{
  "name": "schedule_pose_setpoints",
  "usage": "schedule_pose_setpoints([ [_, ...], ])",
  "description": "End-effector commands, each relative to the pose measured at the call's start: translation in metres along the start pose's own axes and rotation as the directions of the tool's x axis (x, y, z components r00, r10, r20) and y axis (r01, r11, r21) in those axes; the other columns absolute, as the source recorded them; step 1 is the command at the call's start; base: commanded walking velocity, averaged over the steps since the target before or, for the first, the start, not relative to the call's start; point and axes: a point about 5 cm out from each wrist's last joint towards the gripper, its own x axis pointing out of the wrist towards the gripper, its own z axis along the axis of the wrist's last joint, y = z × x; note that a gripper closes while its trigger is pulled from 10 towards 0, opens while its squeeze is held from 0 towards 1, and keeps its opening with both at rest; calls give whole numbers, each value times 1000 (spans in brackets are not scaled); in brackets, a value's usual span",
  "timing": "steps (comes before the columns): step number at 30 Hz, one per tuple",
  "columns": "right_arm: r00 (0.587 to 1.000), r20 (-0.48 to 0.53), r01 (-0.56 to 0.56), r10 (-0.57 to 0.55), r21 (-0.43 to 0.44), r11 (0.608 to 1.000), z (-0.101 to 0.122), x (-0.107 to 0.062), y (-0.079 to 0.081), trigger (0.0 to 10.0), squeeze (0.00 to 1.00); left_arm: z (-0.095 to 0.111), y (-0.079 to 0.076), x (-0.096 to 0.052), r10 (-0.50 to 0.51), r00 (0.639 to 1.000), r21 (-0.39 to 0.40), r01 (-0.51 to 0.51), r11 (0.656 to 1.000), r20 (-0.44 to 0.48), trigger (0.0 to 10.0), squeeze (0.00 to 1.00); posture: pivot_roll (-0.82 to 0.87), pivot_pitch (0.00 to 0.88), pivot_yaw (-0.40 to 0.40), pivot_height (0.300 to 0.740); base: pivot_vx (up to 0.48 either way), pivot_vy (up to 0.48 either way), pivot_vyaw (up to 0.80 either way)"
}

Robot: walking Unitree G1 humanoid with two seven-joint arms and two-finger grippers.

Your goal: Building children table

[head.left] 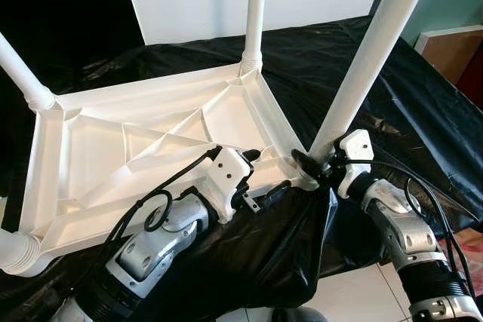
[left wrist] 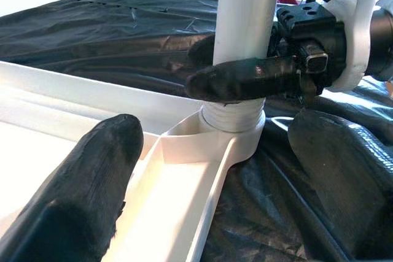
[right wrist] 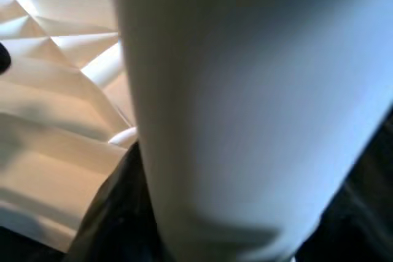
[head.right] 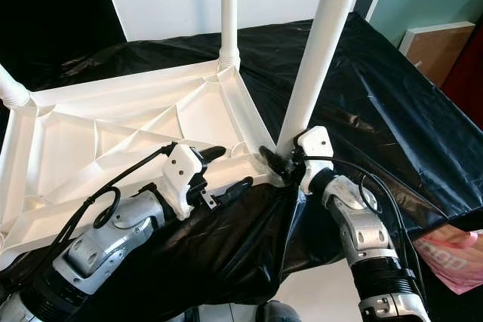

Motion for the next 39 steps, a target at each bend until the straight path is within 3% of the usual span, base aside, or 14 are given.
schedule_pose_setpoints([
  [1,1000,-27,1,-1,-16,1000,-5,-4,-3,0,0,-1,-10,-2,-232,973,6,232,973,-7,10000,0,-20,109,-10,740,0,0,0],
  [9,998,-50,41,-41,0,999,-15,-13,-8,0,0,-1,-10,-4,-234,972,6,234,972,-11,10000,0,-21,113,0,740,0,0,0],
  [10,997,-50,52,-52,5,999,-16,-13,-9,3451,0,-1,-10,-4,-236,972,6,236,972,-11,10000,0,-21,112,1,740,0,0,0],
  [11,997,-50,52,-52,5,999,-16,-13,-9,3451,0,-1,-10,-4,-236,972,6,236,972,-11,10000,0,-21,112,1,740,0,0,0],
  [12,997,-50,67,-66,10,998,-17,-14,-9,10000,0,-1,-10,-3,-238,971,6,238,971,-12,10000,0,-22,114,1,740,0,0,0],
  [25,972,-54,233,-230,37,972,-20,-11,4,10000,0,-1,-11,-4,-244,970,5,245,970,-15,10000,0,-22,117,4,740,0,0,0],
  [29,926,-72,376,-371,76,923,-19,-7,12,10000,0,-2,-11,-4,-242,970,7,243,970,-17,10000,0,-19,116,-2,740,0,0,0],
  [35,872,-95,488,-480,97,867,-20,-6,17,10000,0,-2,-11,-4,-242,970,7,243,970,-17,10000,0,-17,115,-4,740,0,0,0],
  [39,764,-117,644,-634,102,758,-21,-7,25,10000,0,-2,-12,-4,-237,971,7,237,972,-17,10000,0,-11,114,-17,740,0,0,0],
])
